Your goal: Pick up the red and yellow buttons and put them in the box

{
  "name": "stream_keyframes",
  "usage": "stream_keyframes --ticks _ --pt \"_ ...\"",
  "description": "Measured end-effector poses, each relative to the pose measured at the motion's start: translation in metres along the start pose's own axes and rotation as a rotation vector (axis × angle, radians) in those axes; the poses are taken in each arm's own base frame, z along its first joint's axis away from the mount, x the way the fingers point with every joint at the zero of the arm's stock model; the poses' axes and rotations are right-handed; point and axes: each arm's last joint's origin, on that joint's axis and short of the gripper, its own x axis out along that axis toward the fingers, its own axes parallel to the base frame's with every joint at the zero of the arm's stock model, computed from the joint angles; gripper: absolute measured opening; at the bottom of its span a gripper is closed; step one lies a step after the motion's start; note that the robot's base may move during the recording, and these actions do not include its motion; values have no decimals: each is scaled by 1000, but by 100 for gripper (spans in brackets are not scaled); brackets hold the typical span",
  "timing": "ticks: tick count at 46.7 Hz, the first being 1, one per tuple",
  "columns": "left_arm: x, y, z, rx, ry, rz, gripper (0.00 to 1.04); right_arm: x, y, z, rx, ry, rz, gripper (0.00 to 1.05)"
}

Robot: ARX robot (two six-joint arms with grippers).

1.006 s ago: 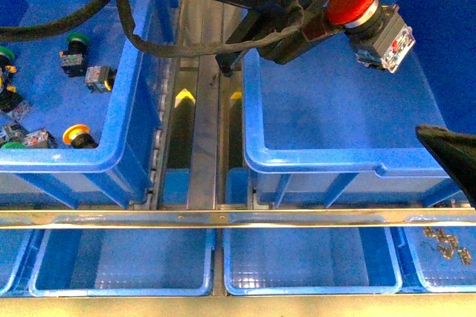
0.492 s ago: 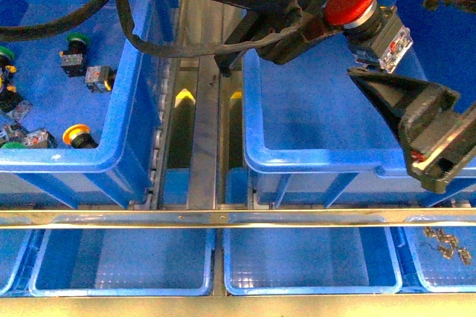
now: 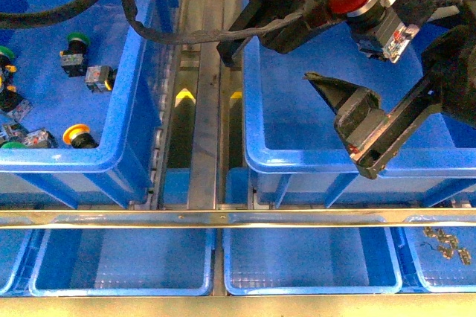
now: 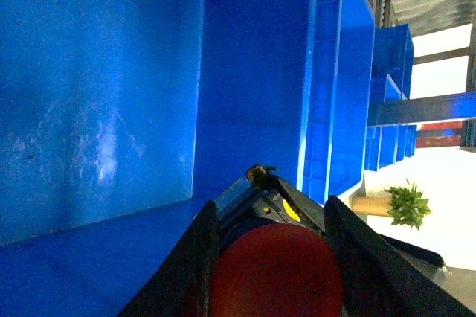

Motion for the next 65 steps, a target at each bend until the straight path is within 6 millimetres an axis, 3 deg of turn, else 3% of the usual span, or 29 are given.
stream_keyframes --ticks 10,27,45,55,63,65 --pt "-1 2 3 -4 -8 7 34 6 -6 -8 5 23 -38 96" --pt "-1 1 4 -2 -5 2 34 4 -19 -14 43 43 -95 38" --pt "-1 1 4 2 -2 2 35 -1 -18 -14 47 43 -94 35" --pt "-1 3 5 29 -34 34 67 -6 -16 -14 47 46 -95 35" --pt "-10 3 7 88 -74 71 98 -11 -13 -17 51 64 -87 35" --pt "-13 3 8 98 -78 77 99 -12 -13 -19 53 73 -86 35"
